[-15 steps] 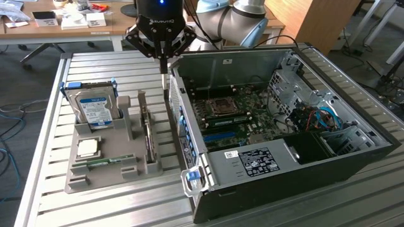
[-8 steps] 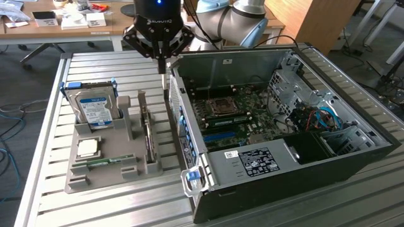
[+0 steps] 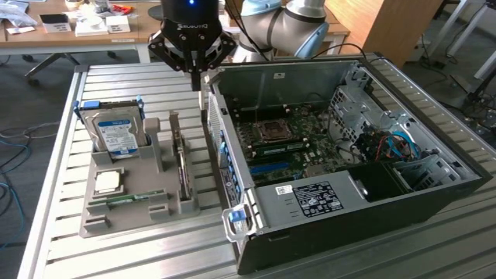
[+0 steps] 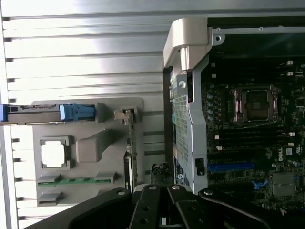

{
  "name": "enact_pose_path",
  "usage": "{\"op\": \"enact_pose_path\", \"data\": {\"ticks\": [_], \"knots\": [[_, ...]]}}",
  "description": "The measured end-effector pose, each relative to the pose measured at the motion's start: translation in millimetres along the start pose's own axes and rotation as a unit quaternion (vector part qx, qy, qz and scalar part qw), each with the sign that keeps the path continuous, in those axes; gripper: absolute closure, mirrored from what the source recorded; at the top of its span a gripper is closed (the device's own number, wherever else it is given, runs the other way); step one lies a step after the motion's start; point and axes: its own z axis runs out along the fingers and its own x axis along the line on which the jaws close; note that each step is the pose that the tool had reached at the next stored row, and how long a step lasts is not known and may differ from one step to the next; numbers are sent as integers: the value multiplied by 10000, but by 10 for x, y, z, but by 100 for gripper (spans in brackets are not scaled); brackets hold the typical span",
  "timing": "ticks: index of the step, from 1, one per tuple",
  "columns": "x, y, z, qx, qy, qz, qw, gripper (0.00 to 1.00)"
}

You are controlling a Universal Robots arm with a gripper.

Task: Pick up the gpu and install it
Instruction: 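Reach for the gpu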

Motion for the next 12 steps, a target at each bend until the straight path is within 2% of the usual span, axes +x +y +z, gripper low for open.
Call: {"op": "enact_pose_path", "data": {"ticks": [12], "knots": [[107,-8,-3,0,-1,0,10000,89]]}}
